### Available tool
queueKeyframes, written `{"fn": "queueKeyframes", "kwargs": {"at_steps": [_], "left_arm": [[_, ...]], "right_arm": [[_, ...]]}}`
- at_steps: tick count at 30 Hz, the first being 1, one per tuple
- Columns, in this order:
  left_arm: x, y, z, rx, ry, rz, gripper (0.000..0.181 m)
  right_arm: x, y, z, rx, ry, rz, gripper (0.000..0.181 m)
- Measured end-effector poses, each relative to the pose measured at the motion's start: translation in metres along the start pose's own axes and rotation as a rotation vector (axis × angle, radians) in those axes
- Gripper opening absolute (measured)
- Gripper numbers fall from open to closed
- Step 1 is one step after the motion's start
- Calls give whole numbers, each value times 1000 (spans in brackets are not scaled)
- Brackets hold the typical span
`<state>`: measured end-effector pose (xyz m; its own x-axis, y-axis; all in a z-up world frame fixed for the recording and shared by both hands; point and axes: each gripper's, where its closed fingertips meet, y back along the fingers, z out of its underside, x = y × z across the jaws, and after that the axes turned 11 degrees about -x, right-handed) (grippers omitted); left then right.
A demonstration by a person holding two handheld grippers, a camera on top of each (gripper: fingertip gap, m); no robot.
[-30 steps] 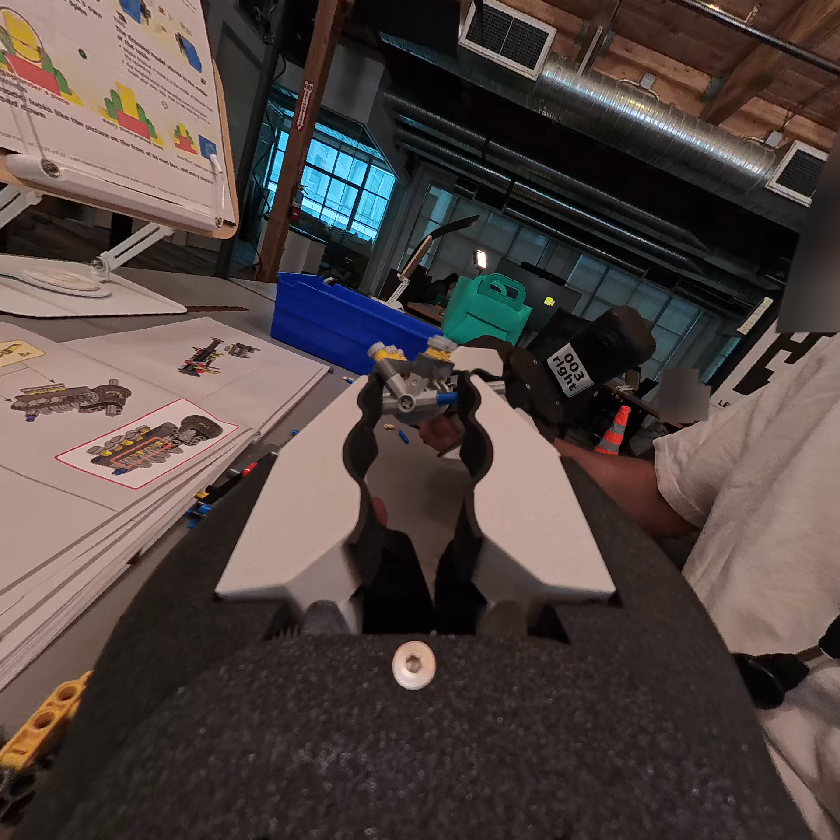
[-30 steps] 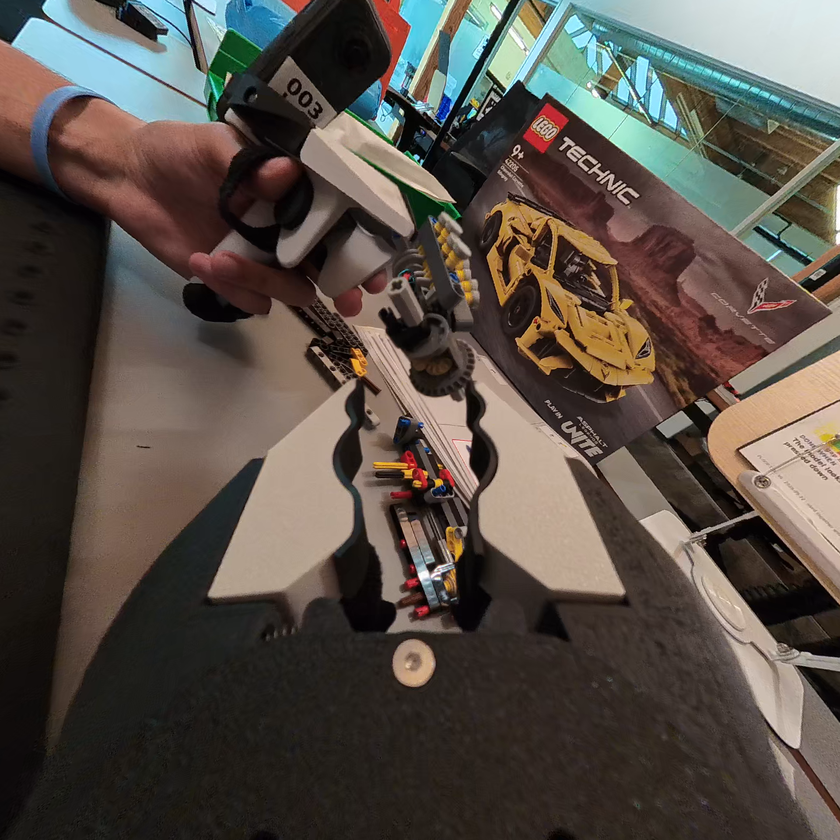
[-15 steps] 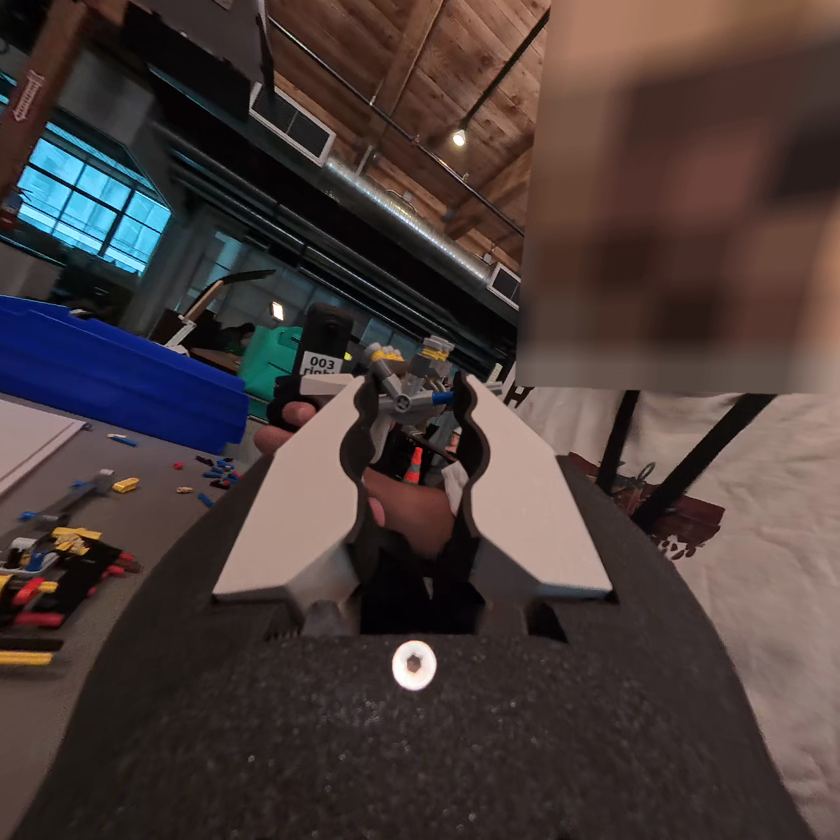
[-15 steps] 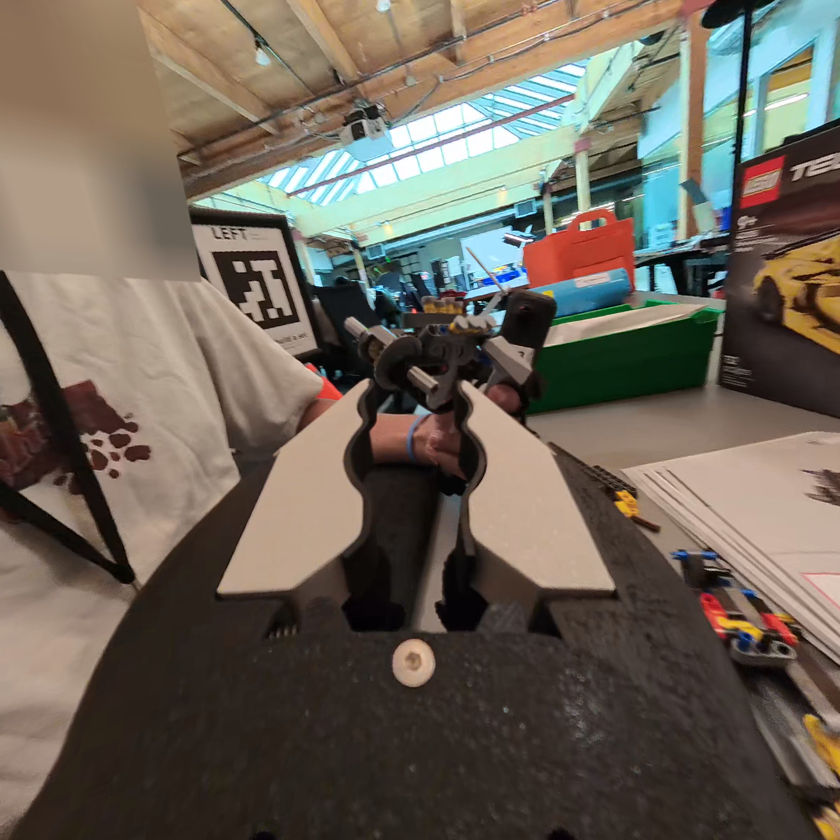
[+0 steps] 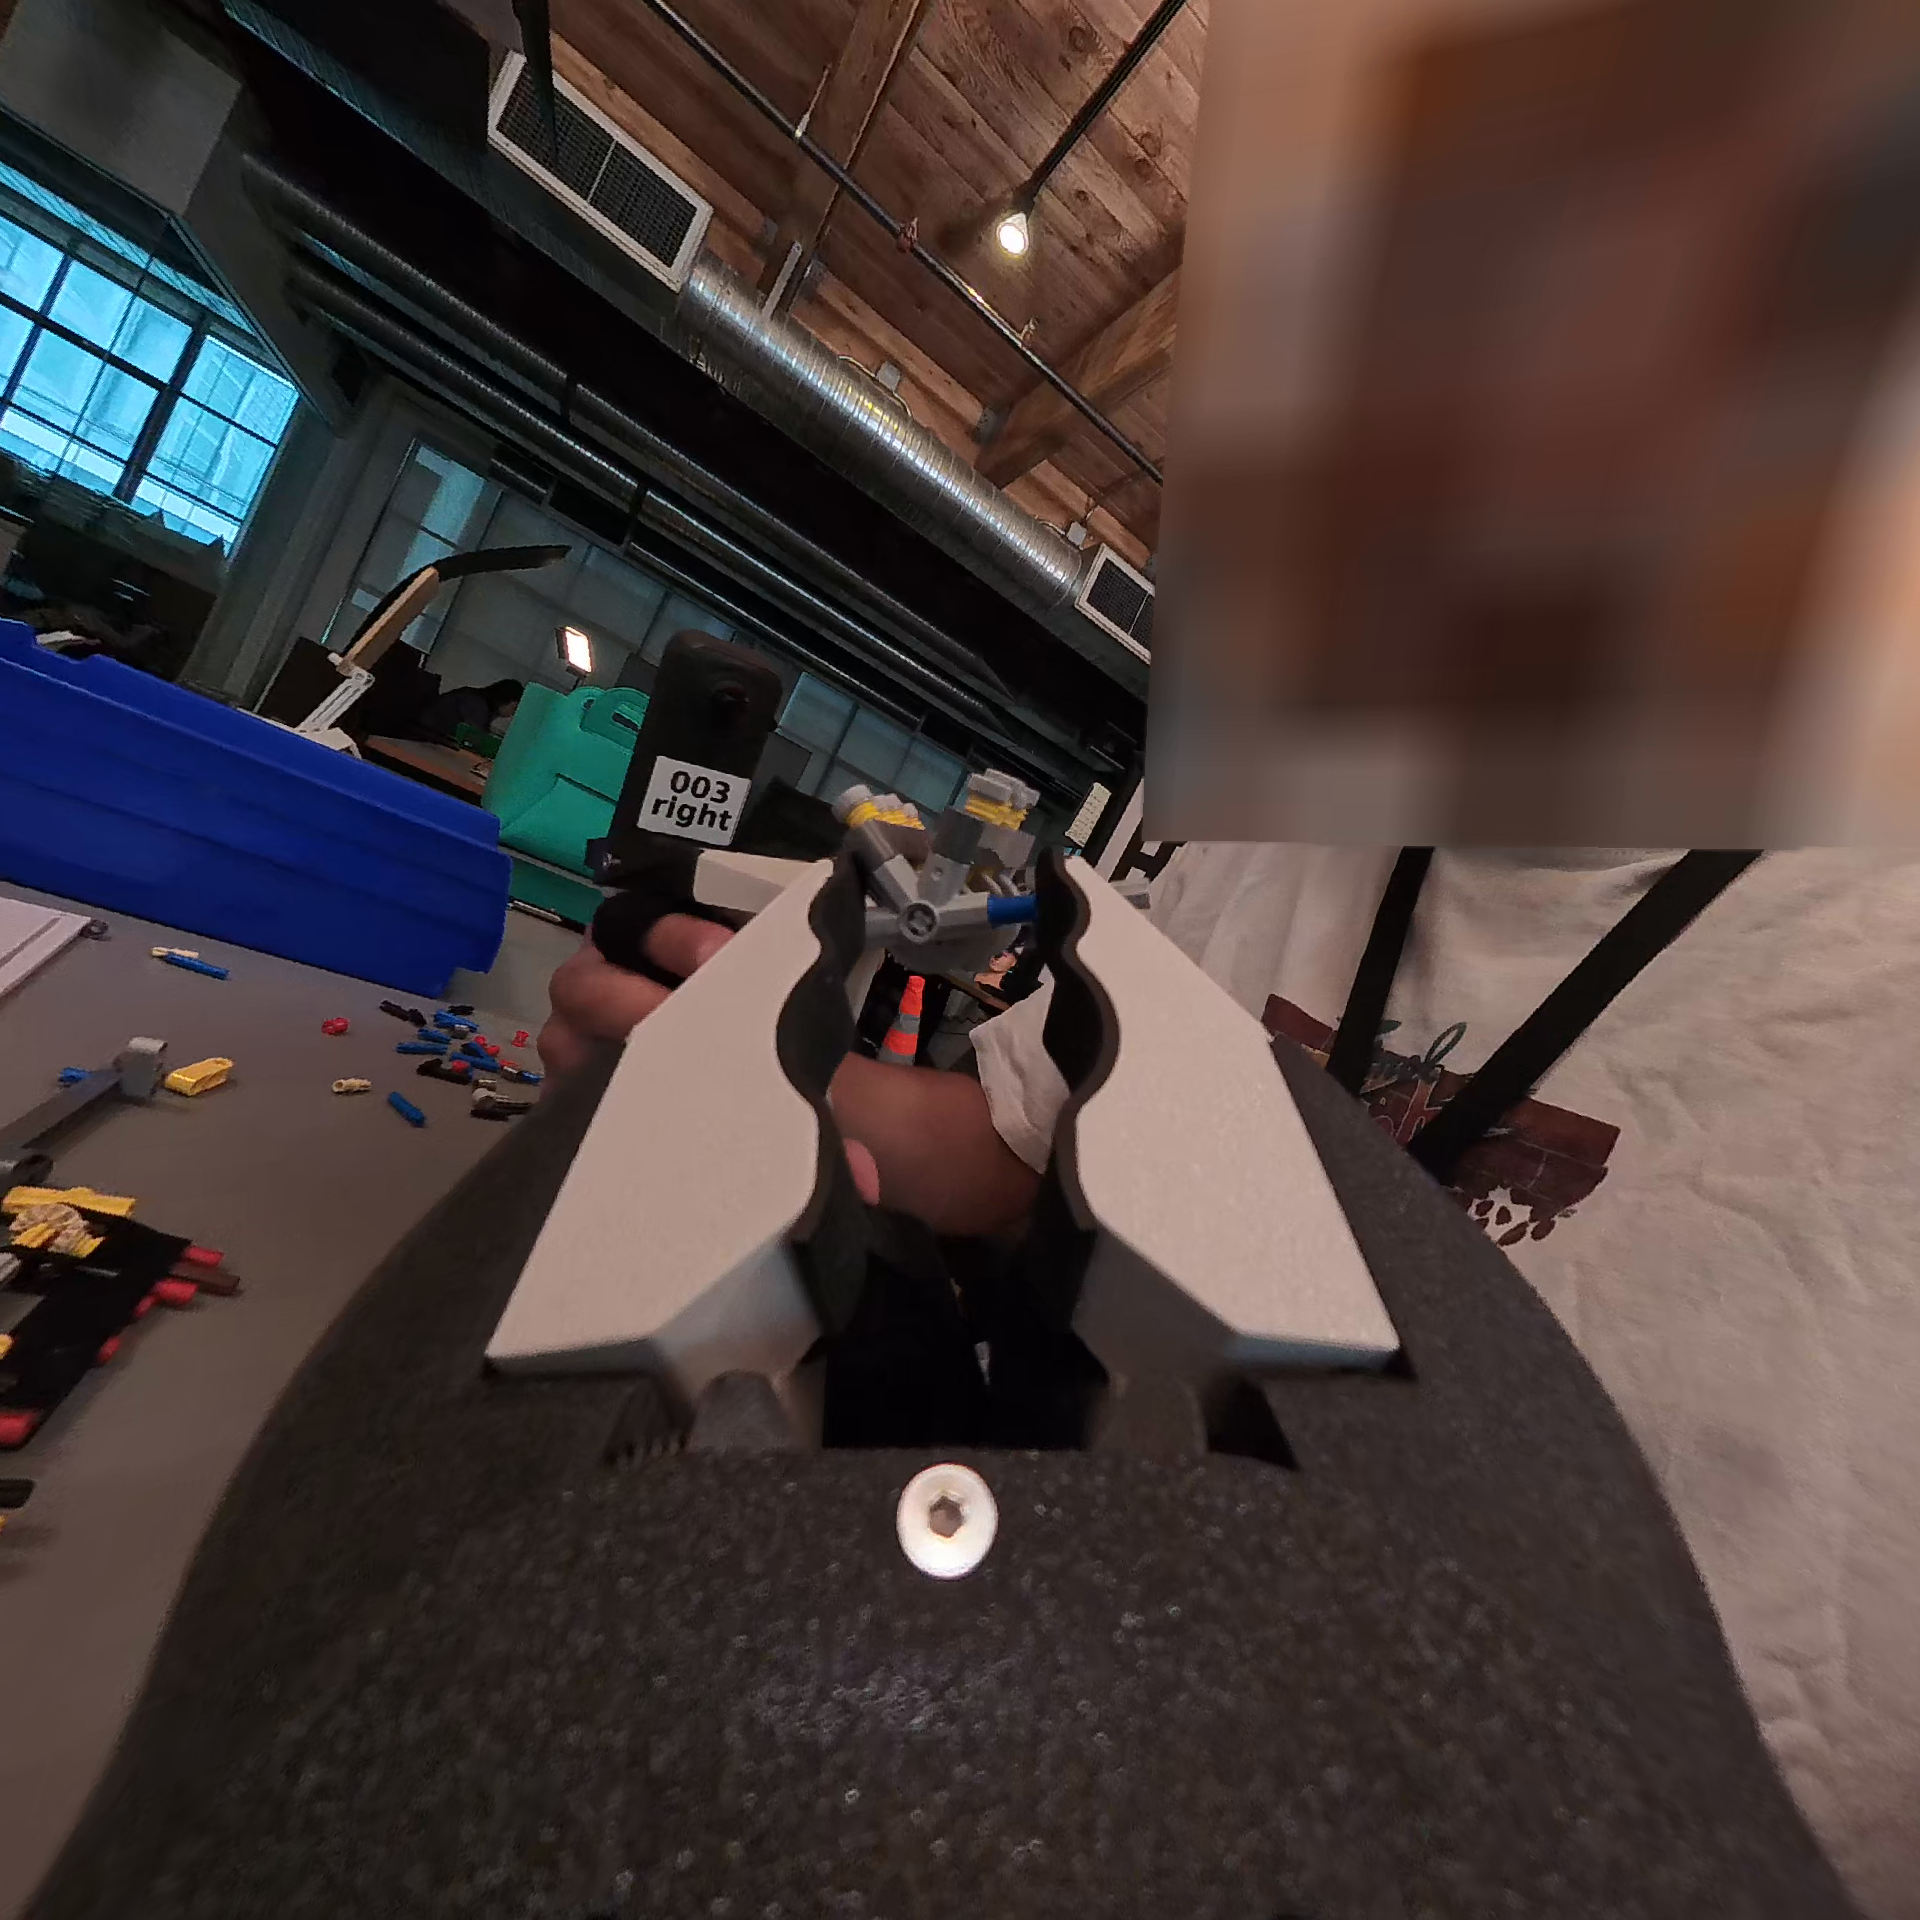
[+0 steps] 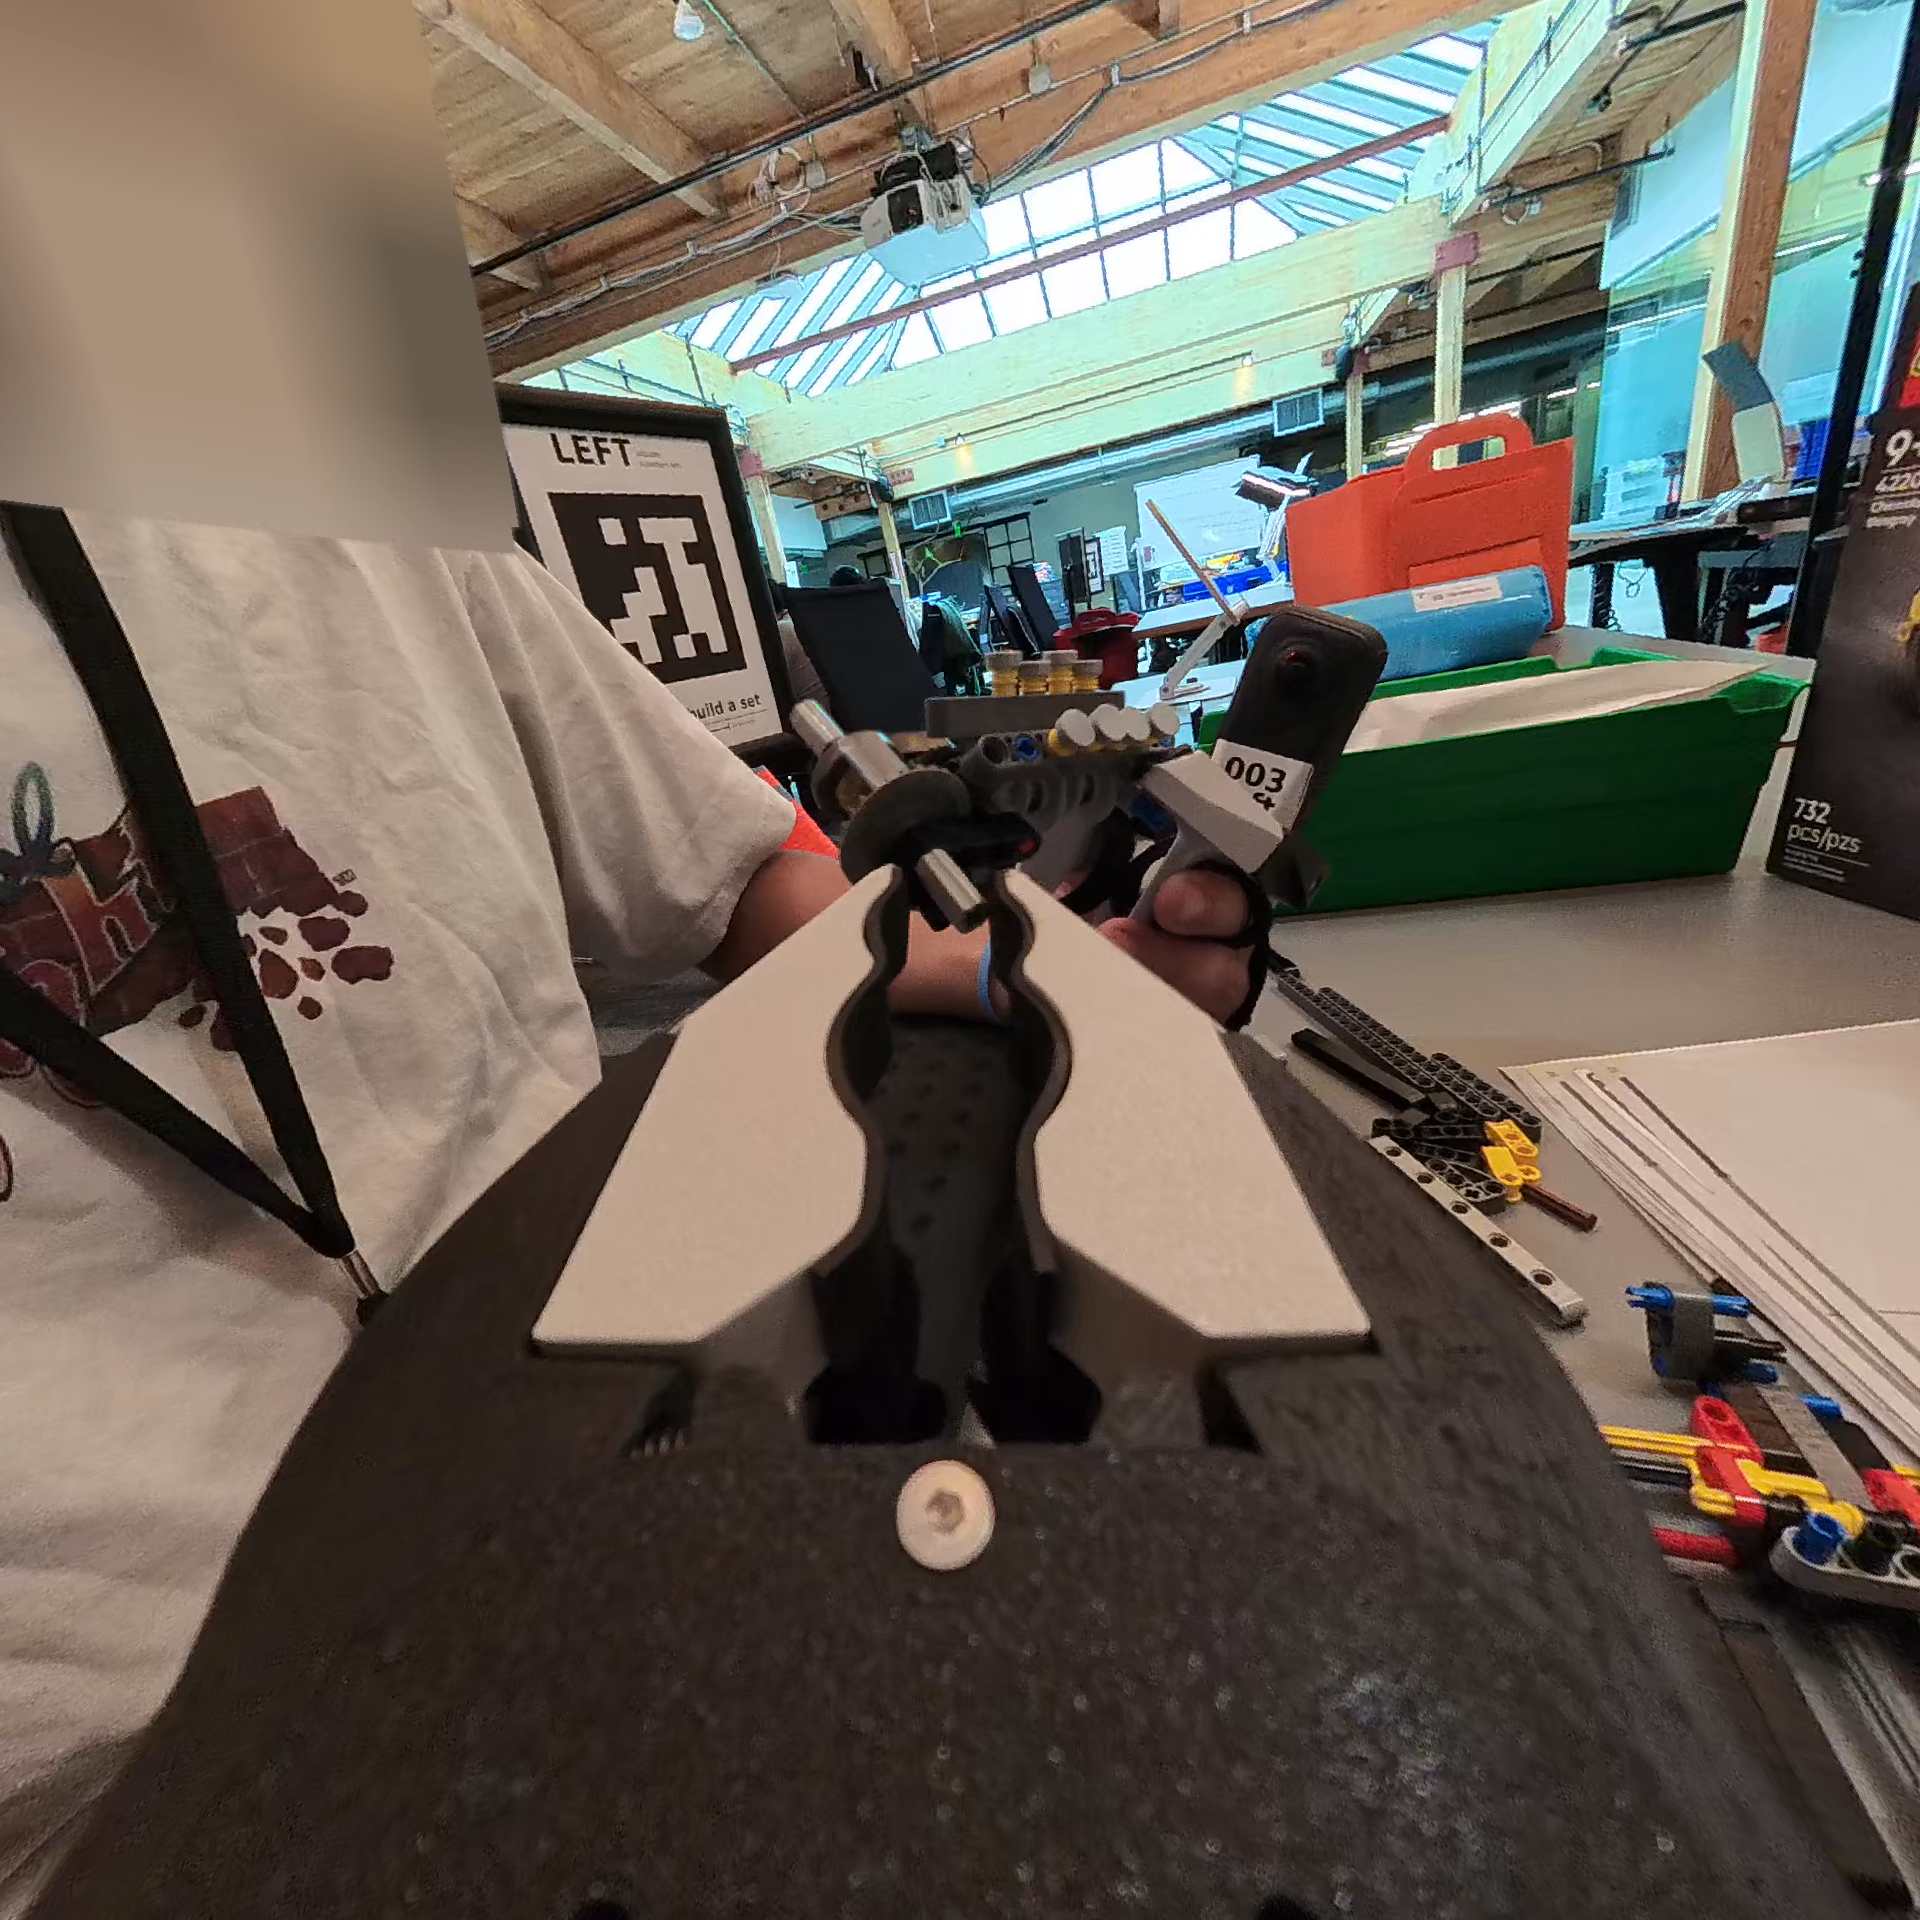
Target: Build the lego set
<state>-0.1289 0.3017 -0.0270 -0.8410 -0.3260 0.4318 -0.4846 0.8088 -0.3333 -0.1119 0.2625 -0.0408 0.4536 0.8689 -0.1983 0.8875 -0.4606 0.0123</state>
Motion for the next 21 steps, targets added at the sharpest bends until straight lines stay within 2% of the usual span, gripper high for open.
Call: {"fn": "queueKeyframes", "kwargs": {"at_steps": [4,7,10,14,16,19,21], "left_arm": [[-6,1,1,-21,41,-19,31],[-26,10,3,-43,51,-141,27],[-38,11,21,-167,47,-223,26],[-60,22,45,-345,-32,-470,43],[-65,33,49,-393,-100,-601,40],[-53,33,48,-376,-158,-681,31],[-52,31,68,-513,-219,-754,26]], "right_arm": [[3,1,2,-17,-72,-25,12],[17,7,8,-42,-70,59,11],[18,13,21,-128,-40,66,10],[30,23,32,-216,46,180,6],[37,25,45,-280,72,246,6],[39,24,72,-403,118,312,6],[37,23,87,-464,160,330,6]]}}
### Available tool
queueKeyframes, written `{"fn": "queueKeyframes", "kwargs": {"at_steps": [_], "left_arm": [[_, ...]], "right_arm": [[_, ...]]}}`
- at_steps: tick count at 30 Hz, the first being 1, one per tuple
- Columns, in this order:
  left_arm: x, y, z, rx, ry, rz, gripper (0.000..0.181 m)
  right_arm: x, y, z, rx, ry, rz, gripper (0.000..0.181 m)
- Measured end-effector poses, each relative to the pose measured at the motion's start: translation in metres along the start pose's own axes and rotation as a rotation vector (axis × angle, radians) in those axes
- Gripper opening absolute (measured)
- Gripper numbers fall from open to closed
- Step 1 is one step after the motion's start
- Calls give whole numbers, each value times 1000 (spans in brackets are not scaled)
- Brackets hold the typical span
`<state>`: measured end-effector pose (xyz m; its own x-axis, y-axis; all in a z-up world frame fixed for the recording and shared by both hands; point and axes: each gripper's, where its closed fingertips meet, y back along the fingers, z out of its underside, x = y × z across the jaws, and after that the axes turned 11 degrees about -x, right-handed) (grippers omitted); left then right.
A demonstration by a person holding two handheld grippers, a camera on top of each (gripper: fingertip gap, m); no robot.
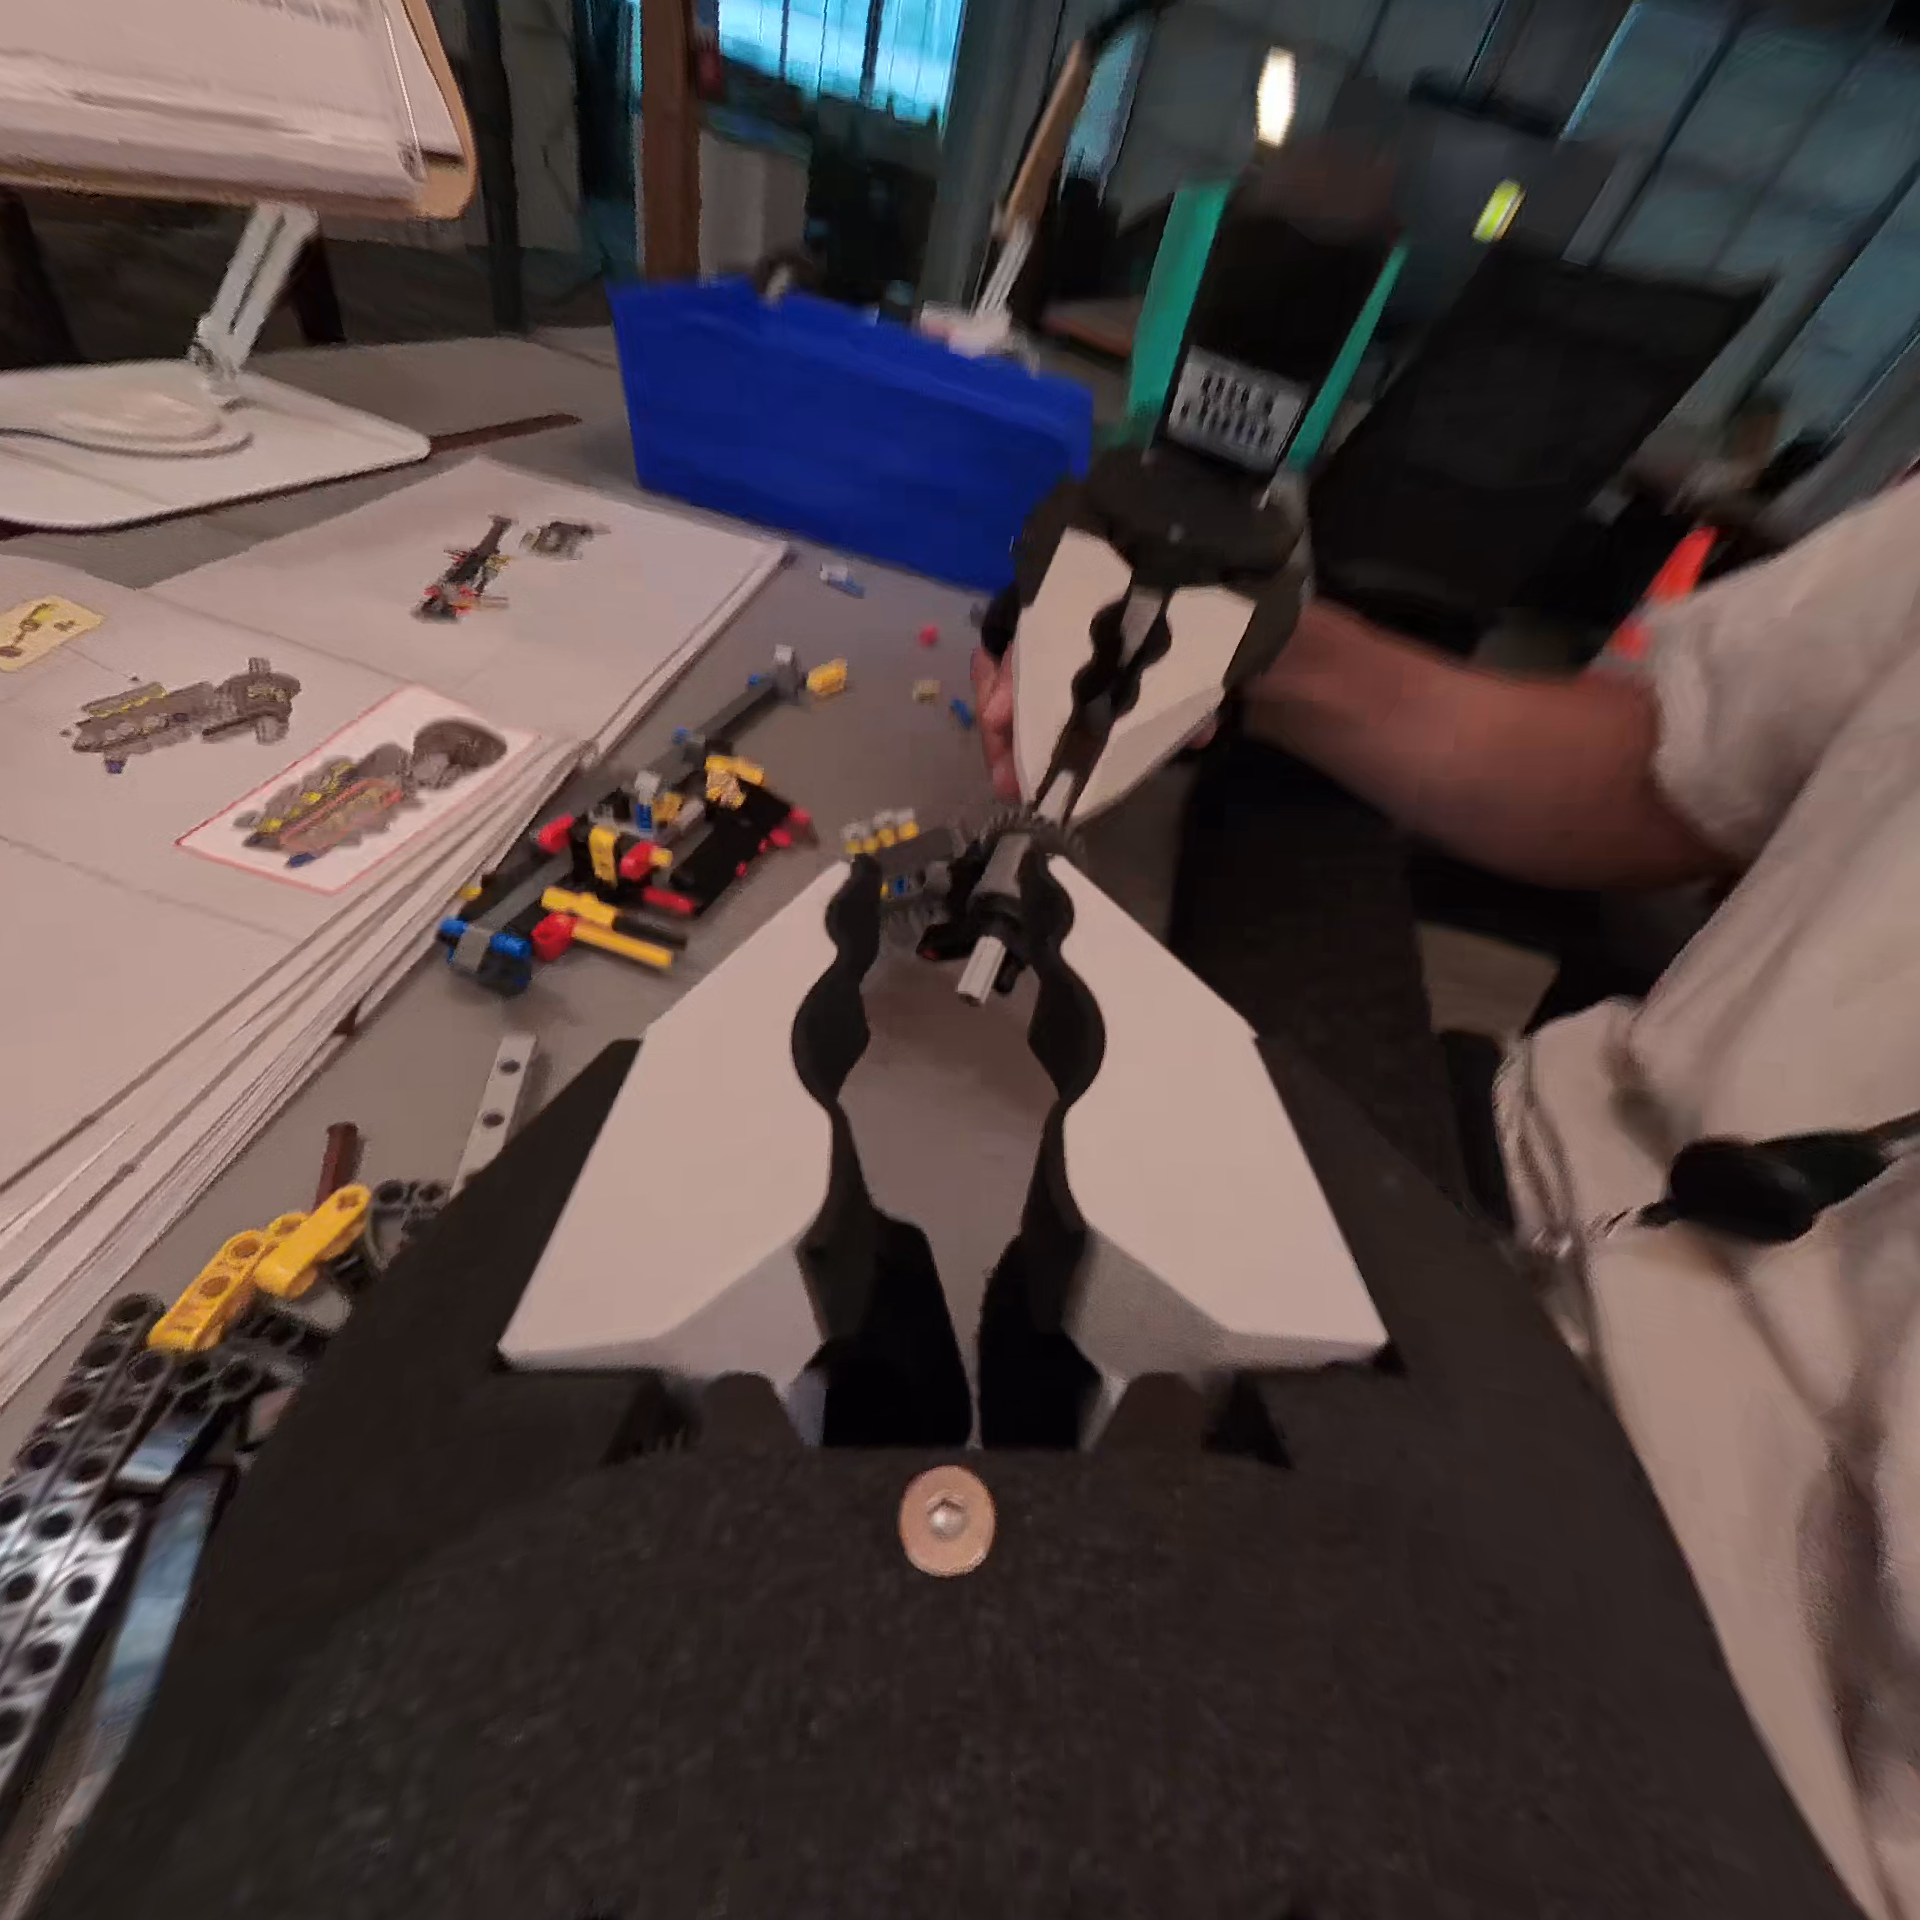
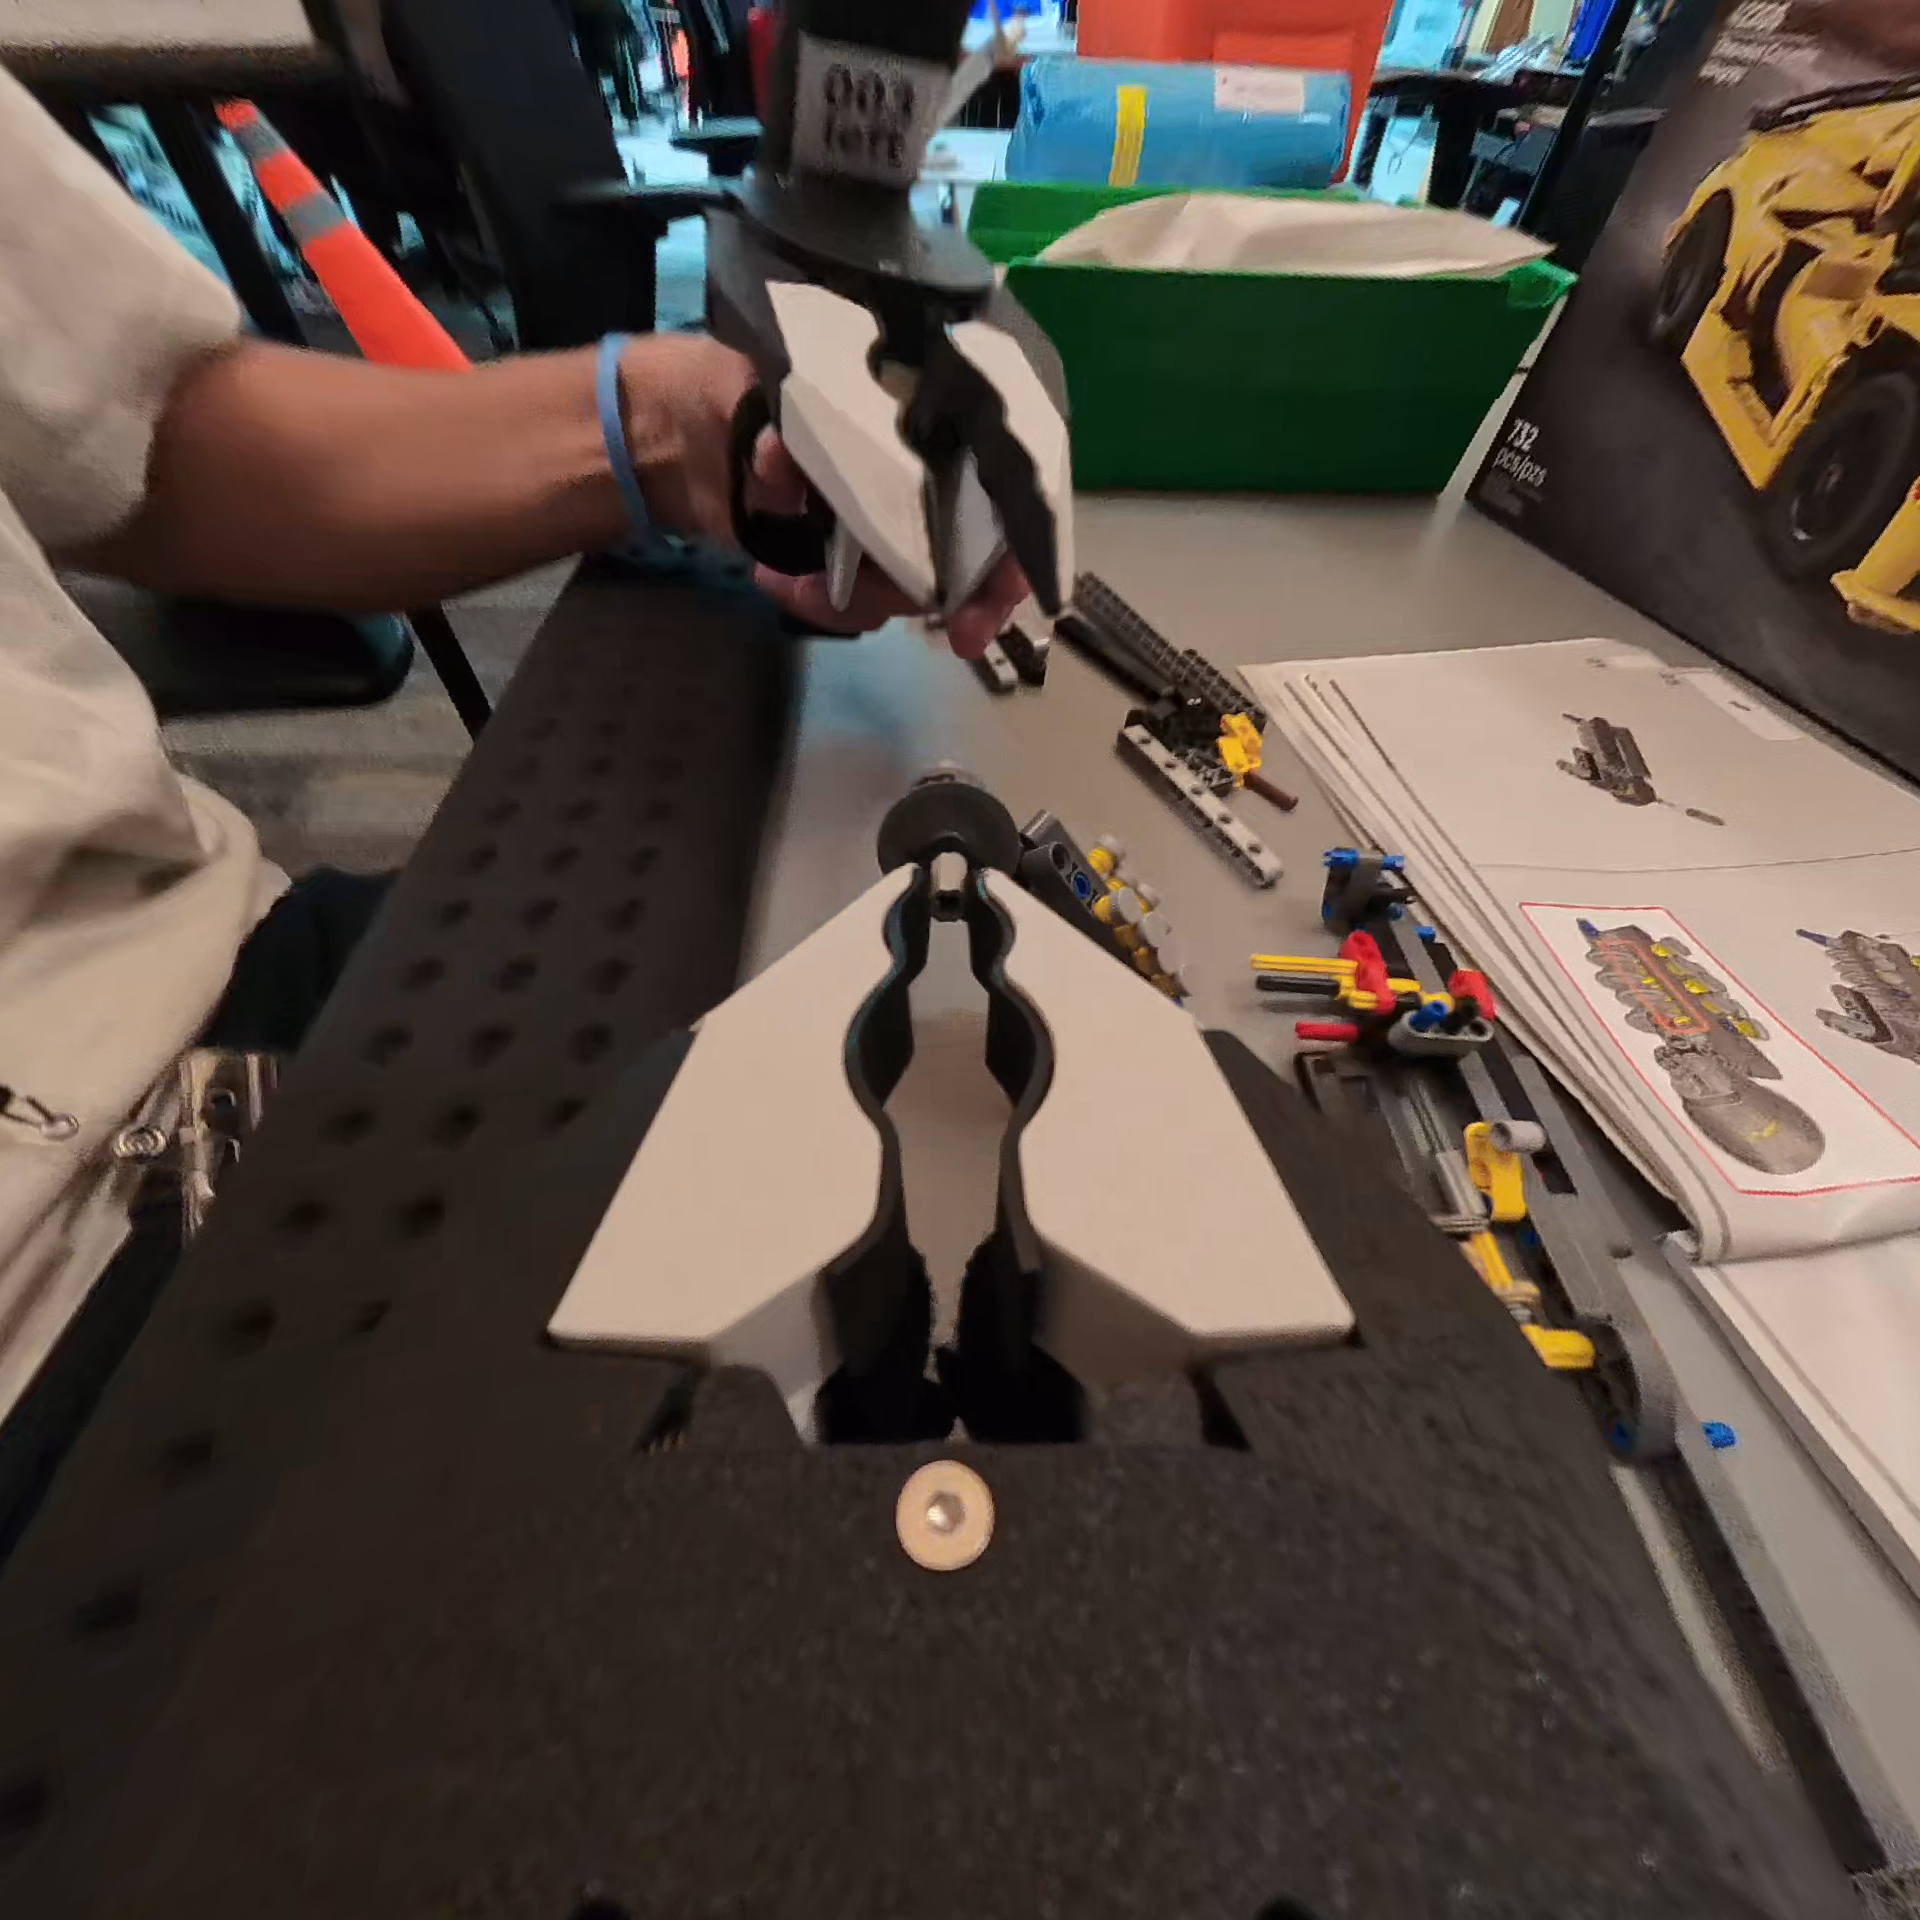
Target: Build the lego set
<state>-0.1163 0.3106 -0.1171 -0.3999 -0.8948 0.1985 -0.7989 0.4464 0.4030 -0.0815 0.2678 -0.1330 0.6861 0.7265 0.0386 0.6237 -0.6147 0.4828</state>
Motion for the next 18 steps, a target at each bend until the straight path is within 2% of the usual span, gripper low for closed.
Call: {"fn": "queueKeyframes", "kwargs": {"at_steps": [3,5,8,10,15,18], "left_arm": [[9,-16,44,-310,-232,-105,25],[14,-25,60,-425,-319,-108,26],[21,-39,79,-552,-311,-27,26],[24,-48,84,-577,-317,19,26],[22,-60,83,-568,-373,44,6],[26,-63,80,-535,-383,64,6]], "right_arm": [[-10,-6,13,-54,24,-27,6],[-14,-10,23,-108,17,-54,6],[-19,-13,39,-212,-55,-112,6],[-20,-15,48,-267,-106,-141,6],[-22,-19,74,-406,-147,-151,7],[-18,-16,72,-396,-132,-119,26]]}}
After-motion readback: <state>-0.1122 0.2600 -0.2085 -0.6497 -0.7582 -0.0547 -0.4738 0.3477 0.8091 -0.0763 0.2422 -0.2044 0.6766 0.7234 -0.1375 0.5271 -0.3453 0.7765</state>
